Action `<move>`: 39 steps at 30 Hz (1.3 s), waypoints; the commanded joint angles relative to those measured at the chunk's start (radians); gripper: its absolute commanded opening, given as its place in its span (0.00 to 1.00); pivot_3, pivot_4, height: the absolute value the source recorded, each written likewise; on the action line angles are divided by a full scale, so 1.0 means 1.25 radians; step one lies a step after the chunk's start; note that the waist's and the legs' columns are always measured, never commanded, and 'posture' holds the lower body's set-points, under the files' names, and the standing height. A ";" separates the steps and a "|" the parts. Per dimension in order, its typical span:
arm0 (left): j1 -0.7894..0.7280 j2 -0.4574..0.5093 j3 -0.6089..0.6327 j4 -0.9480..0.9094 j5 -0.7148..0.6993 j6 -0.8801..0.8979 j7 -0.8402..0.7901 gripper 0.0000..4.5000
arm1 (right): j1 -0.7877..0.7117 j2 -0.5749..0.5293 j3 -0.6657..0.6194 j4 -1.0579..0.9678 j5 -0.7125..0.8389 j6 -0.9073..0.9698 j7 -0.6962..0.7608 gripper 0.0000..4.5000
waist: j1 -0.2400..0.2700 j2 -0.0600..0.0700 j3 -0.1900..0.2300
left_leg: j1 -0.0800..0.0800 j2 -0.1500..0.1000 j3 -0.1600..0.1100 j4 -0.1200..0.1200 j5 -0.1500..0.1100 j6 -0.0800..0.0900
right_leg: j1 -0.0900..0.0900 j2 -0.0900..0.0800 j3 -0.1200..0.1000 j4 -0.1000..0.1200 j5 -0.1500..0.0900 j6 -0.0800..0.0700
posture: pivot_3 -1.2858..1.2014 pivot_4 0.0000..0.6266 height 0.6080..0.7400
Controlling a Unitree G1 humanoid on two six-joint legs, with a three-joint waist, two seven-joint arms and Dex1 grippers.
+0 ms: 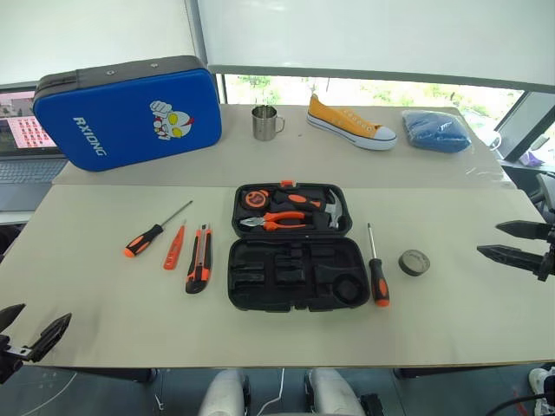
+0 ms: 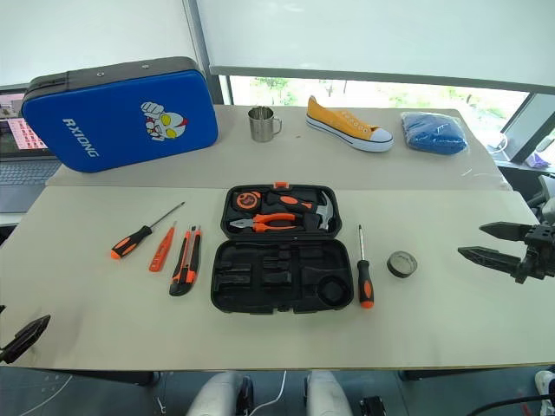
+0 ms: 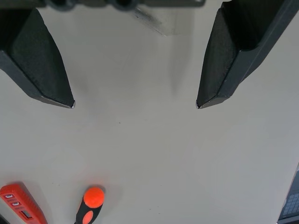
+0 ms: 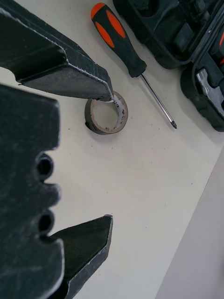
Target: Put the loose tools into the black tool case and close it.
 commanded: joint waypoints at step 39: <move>-0.993 0.261 -0.840 0.568 0.341 0.200 -0.208 0.65 | -0.008 0.125 0.066 -0.969 0.340 0.328 -0.293 1.00 | 0.007 -0.003 0.003 | -0.015 -0.002 -0.003 0.005 -0.003 -0.002 | -0.014 0.002 -0.003 0.006 0.000 0.002 | 0.52 0.24 0.99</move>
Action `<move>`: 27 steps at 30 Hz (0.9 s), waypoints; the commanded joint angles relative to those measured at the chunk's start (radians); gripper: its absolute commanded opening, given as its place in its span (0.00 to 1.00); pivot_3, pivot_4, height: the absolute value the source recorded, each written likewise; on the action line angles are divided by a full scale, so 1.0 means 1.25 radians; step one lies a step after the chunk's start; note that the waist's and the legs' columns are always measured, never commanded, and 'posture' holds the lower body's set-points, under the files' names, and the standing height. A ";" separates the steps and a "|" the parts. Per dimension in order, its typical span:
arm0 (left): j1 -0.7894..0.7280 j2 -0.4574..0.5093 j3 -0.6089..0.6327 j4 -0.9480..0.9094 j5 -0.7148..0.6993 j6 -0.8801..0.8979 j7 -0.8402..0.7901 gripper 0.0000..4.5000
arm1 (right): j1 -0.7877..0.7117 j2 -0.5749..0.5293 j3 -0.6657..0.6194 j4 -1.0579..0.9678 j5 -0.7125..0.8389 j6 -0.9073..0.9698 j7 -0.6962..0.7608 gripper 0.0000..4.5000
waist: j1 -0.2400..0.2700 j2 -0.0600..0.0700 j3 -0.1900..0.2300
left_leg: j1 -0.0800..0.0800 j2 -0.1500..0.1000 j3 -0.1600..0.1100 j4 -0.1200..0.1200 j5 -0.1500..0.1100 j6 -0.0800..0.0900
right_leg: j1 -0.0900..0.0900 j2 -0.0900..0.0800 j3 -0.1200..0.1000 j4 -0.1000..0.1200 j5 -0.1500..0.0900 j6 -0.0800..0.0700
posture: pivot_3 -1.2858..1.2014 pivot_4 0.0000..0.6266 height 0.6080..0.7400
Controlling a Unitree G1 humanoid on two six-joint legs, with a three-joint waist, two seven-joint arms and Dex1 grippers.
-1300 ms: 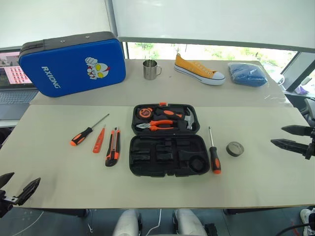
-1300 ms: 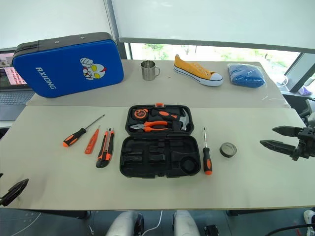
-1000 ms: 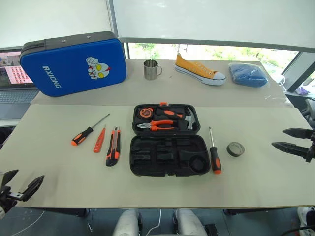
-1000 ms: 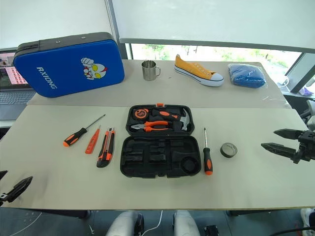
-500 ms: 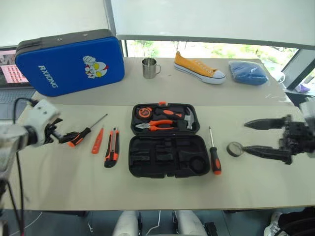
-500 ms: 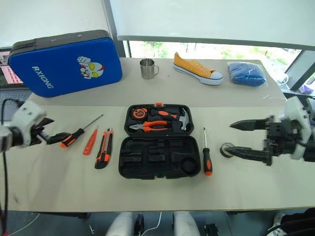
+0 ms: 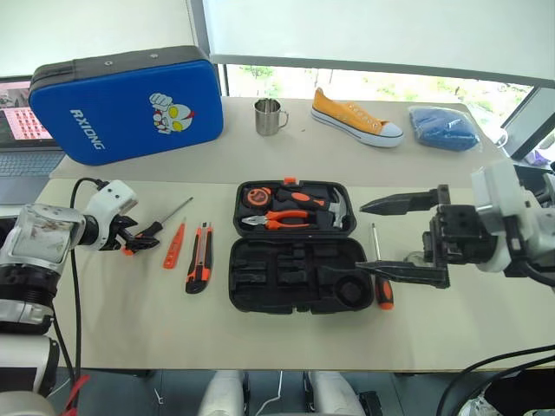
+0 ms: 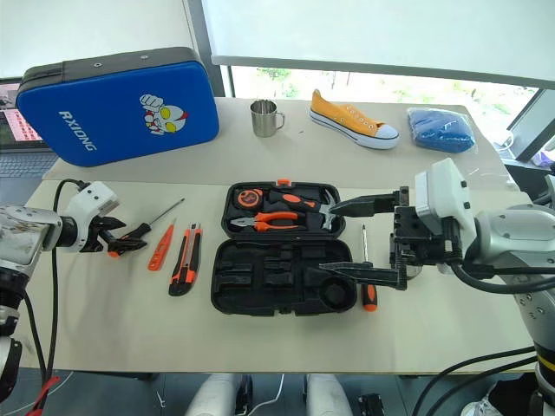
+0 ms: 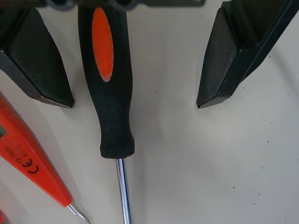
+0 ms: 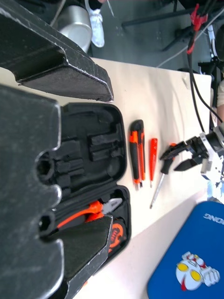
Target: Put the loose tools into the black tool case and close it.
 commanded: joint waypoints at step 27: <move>-0.243 -0.247 -0.202 -0.301 0.021 -0.062 -0.206 0.18 | 0.252 -0.007 -0.211 -0.077 -0.027 0.028 -0.112 1.00 | 0.010 -0.003 0.002 | -0.010 -0.001 -0.003 0.013 -0.002 0.003 | -0.001 0.000 -0.001 0.000 0.004 0.006 | 0.52 0.24 0.99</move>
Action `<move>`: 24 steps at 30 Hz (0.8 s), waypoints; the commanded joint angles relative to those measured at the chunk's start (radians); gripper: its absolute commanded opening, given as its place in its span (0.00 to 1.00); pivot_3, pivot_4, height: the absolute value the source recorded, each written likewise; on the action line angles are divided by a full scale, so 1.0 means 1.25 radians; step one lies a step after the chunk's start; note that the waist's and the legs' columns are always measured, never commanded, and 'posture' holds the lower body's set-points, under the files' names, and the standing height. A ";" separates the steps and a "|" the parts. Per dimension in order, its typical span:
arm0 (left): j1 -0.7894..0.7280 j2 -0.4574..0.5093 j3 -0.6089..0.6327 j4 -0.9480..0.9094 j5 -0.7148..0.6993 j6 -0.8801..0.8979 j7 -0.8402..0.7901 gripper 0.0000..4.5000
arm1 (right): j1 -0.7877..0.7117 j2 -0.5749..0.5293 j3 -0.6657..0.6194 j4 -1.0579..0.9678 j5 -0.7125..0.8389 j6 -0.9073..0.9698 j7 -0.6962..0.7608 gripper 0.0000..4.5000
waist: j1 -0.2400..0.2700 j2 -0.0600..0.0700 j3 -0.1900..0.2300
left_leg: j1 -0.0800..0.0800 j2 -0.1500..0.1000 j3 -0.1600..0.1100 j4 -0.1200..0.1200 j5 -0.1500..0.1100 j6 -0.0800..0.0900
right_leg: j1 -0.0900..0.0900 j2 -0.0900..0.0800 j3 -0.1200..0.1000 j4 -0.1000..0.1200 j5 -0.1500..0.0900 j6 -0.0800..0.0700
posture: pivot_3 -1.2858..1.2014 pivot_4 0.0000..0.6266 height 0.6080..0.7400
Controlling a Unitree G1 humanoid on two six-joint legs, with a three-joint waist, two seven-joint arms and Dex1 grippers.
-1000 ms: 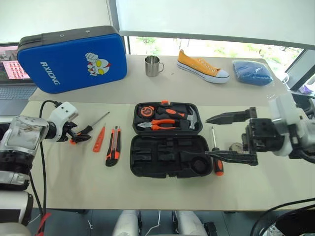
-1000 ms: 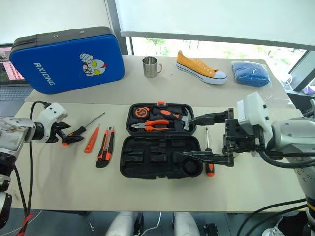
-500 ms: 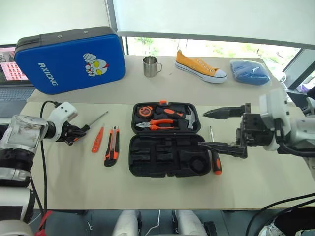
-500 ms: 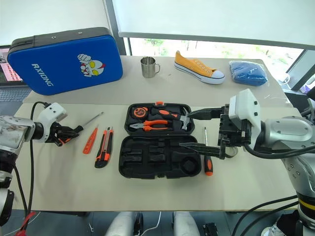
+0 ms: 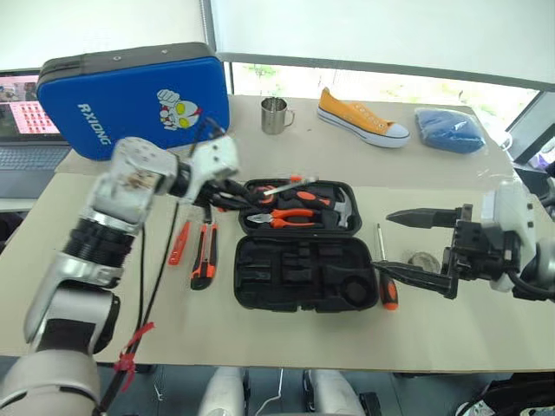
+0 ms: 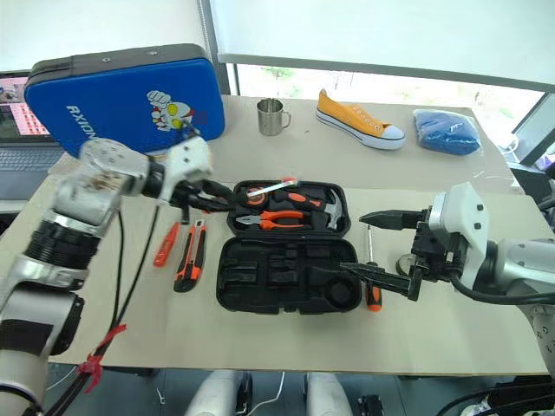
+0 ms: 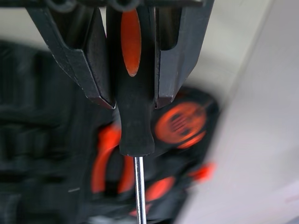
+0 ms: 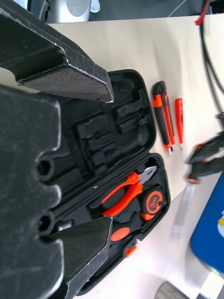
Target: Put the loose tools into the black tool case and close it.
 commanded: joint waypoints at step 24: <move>0.017 -0.098 -0.165 -0.049 0.149 0.067 0.026 0.18 | 0.097 0.028 -0.084 -0.076 0.028 0.010 -0.106 1.00 | 0.009 0.000 0.000 | 0.000 -0.001 -0.004 0.003 0.000 0.000 | 0.002 0.000 0.001 0.001 0.000 0.001 | 0.52 0.24 0.99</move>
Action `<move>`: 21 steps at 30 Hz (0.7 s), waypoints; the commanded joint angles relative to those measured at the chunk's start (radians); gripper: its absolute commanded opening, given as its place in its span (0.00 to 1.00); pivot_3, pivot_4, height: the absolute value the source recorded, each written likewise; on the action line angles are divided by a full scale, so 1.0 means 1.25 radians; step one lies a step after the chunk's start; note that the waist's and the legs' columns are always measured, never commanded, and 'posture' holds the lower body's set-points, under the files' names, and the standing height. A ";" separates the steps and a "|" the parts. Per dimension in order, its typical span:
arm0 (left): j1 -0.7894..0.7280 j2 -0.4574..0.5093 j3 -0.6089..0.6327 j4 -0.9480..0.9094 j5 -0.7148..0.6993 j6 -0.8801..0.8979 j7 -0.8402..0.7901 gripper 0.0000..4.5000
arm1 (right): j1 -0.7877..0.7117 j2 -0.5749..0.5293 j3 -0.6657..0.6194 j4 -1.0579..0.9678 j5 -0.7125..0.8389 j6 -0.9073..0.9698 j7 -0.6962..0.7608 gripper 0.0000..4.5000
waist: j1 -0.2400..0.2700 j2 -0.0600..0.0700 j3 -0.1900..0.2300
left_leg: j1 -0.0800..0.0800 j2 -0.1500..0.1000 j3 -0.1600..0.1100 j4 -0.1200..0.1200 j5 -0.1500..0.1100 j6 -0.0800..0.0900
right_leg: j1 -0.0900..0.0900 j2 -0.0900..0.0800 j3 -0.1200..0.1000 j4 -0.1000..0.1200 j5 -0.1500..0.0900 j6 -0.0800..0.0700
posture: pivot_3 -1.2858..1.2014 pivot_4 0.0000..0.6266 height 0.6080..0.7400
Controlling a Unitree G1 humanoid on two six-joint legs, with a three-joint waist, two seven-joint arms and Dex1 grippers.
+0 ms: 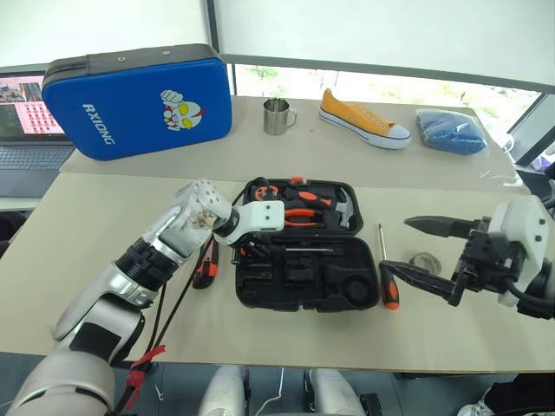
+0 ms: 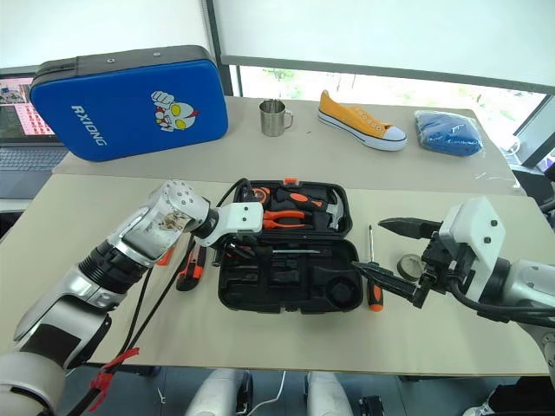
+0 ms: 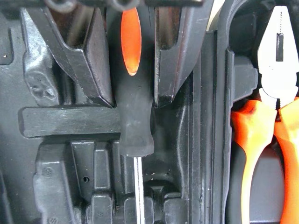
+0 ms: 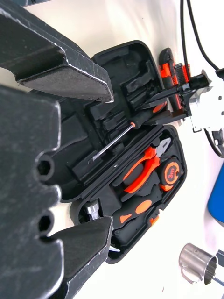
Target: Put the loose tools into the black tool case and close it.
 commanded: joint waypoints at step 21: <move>-0.072 -0.016 0.051 0.042 0.007 -0.066 -0.013 0.70 | 0.009 0.004 -0.008 -0.014 0.007 -0.015 0.012 1.00 | -0.001 0.000 0.000 | 0.000 0.000 0.000 0.001 0.000 0.000 | 0.000 0.000 0.000 0.000 0.000 0.001 | 0.52 0.24 0.99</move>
